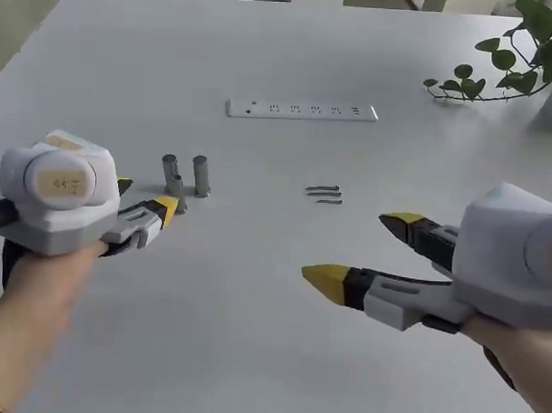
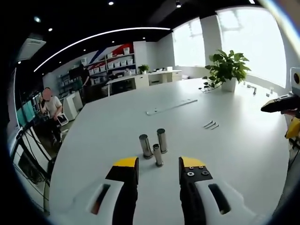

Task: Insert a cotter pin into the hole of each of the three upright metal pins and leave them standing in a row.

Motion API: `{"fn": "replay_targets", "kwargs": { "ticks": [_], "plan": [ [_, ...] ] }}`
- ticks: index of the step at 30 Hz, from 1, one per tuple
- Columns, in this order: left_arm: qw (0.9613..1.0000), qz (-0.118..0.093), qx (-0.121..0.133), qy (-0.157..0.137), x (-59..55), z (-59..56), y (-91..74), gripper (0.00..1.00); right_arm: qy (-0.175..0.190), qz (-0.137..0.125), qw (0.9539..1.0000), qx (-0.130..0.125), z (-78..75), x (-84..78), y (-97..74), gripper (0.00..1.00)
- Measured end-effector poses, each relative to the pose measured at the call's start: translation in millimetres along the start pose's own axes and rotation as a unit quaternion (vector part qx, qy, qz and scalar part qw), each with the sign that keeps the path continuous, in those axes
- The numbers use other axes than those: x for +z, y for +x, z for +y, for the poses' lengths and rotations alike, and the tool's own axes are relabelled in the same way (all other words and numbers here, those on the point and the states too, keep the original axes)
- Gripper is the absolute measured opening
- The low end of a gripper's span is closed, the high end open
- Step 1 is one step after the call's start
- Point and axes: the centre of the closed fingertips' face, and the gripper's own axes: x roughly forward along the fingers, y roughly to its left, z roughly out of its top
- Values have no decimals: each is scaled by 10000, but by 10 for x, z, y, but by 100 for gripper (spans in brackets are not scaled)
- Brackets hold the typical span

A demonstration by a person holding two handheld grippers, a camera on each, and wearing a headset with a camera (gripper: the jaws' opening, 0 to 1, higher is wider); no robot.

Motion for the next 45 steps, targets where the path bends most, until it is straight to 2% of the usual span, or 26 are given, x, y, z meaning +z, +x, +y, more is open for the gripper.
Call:
{"fn": "replay_targets", "kwargs": {
  "ticks": [2, 7, 10, 20, 22, 30, 36, 42, 45],
  "plan": [
    [9999, -64, -62, 139, 10, 7, 87, 29, 81, -50, 10000, -18, -6, 10, 11, 71],
    [9998, -90, -161, 111, 1, 38, 290, 26, 179, -15, 9998, -38, -33, -35, 64, 70],
    [9994, -39, -233, 259, -31, 29, 386, 25, 209, -6, 9998, -41, -43, -43, 81, 70],
    [9984, 193, -381, 380, -214, 7, 670, 20, 166, 44, 9999, -4, -56, -47, 125, 69],
    [9983, 223, -394, 372, -224, 12, 701, 19, 116, 77, 9999, -11, -61, -56, 134, 69],
    [9984, 125, -434, 343, -175, 16, 775, 12, 94, 194, 9998, -27, -105, -114, 165, 69],
    [9987, 118, -453, 218, -180, 4, 784, 8, 275, 102, 9996, 6, -136, -71, 180, 70],
    [9984, 77, -554, 77, -168, -12, 792, 7, 222, 107, 9997, -37, -165, -63, 175, 69],
    [9982, 95, -588, 111, -167, -20, 795, 7, 236, 112, 9996, -66, -191, -79, 163, 69]
  ]
}}
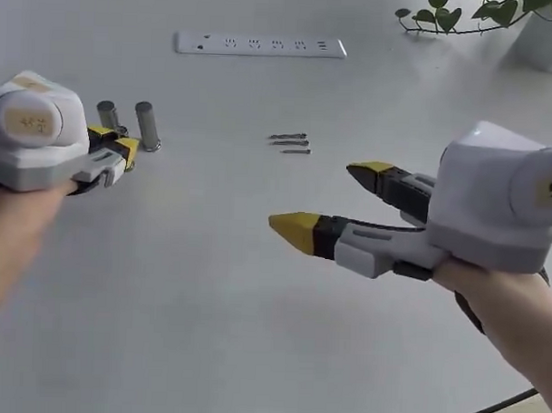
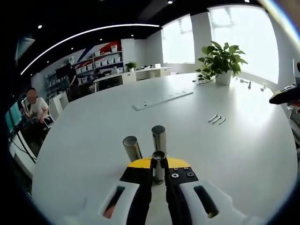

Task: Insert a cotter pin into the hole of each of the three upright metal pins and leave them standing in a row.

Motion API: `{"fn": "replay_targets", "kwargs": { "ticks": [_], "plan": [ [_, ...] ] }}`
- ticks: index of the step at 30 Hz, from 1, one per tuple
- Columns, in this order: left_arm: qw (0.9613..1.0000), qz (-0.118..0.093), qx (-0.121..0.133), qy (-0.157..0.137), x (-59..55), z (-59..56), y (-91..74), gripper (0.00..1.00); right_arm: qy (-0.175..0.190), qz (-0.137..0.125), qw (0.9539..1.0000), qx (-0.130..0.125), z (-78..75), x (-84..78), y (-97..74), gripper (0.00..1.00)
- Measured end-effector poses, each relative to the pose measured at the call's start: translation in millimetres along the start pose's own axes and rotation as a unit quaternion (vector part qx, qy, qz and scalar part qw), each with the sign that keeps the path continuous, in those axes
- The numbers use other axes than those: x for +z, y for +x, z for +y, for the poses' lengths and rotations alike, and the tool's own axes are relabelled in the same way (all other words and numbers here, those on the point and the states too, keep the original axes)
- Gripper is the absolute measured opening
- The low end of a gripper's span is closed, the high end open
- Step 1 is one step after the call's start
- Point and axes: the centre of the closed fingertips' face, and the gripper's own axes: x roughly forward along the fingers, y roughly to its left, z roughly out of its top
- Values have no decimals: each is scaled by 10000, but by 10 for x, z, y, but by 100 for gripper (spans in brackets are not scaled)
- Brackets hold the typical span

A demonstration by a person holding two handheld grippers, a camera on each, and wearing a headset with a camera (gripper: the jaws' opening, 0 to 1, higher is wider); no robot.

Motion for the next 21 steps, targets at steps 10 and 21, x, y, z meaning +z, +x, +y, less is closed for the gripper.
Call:
{"fn": "replay_targets", "kwargs": {
  "ticks": [10, 21],
  "plan": [
    [9993, 26, -362, 87, 21, -208, -29, 7, -46, 124, 9999, -59, -3, -89, -60, 69],
    [9957, -45, -876, 287, 82, -613, -66, 7, -133, 267, 9995, -102, -10, -176, -111, 69]
  ]
}}
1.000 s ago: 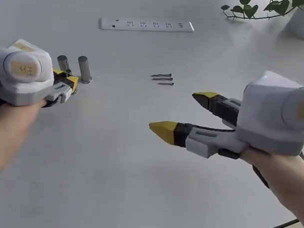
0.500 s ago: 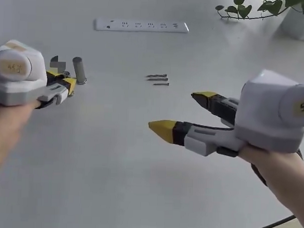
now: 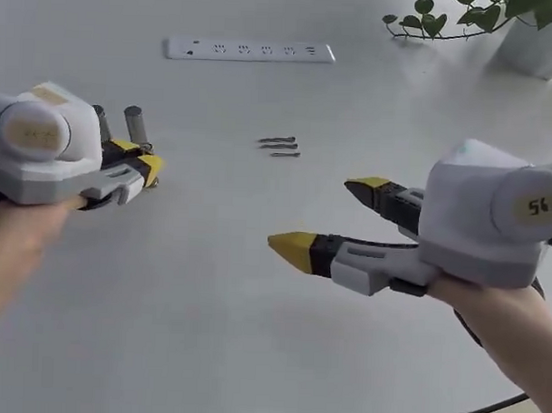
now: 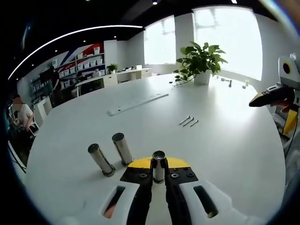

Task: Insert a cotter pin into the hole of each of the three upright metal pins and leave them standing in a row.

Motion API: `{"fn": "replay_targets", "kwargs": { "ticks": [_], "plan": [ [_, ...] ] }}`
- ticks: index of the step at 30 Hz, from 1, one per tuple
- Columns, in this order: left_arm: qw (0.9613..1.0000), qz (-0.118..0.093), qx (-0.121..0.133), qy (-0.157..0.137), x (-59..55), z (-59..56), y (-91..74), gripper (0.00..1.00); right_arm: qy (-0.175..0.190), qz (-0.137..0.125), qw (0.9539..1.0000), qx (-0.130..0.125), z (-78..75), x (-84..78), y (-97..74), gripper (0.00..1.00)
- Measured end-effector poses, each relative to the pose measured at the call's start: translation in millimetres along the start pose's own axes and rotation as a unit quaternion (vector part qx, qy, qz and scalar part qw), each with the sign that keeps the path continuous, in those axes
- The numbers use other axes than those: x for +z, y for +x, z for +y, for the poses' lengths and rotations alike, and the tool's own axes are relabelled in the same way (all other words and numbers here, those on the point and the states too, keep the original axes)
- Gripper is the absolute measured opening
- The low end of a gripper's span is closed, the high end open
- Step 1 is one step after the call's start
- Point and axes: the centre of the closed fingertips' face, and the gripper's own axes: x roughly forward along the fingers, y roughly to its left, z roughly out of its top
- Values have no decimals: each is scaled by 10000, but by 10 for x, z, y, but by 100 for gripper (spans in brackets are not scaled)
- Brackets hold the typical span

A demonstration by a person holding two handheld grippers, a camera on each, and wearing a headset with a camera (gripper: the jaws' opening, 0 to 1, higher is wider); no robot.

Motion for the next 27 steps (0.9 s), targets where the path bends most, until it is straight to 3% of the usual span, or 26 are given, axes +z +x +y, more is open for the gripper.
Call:
{"fn": "replay_targets", "kwargs": {
  "ticks": [13, 27],
  "plan": [
    [9985, -124, -527, 119, 59, -522, 6, 7, 67, 86, 9999, -31, -18, -102, -45, 68],
    [9946, -56, -1004, 273, -32, -878, 16, 7, 71, 188, 9998, 26, 12, -179, -15, 67]
  ]
}}
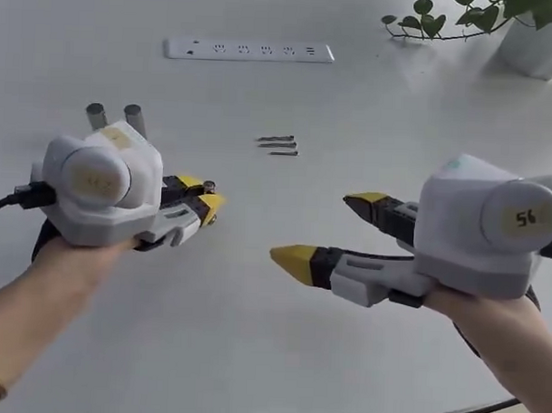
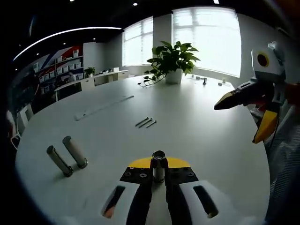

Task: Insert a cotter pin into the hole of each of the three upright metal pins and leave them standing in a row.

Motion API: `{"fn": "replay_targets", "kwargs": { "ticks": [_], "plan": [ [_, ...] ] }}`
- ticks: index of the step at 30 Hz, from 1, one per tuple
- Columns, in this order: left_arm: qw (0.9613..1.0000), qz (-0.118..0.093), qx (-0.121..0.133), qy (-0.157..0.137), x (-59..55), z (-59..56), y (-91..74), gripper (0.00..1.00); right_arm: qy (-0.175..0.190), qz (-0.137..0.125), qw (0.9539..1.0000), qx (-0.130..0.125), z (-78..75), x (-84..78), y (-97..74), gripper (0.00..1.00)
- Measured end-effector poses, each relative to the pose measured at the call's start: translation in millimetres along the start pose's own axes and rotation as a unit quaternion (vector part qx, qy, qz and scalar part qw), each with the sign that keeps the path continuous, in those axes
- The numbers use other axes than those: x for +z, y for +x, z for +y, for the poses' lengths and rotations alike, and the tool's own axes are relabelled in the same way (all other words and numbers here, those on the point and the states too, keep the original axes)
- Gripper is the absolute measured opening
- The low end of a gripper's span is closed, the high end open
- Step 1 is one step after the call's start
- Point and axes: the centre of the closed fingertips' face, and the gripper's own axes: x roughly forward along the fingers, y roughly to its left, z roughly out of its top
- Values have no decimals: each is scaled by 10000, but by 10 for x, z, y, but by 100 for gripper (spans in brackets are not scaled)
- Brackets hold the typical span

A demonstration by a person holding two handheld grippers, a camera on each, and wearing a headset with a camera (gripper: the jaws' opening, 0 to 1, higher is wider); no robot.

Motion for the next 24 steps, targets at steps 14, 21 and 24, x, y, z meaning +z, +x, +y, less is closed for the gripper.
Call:
{"fn": "replay_targets", "kwargs": {
  "ticks": [14, 21, 24],
  "plan": [
    [9998, -44, -201, 47, -26, -73, -2, 7, 32, 49, 10000, -11, -15, -38, -4, 65],
    [9996, -40, -248, 136, -25, -72, -13, 7, 51, 63, 10000, 27, 14, -40, 14, 65],
    [9997, -25, -190, 171, -20, -65, -9, 8, 41, 79, 10000, 33, 20, -45, 17, 65]
  ]
}}
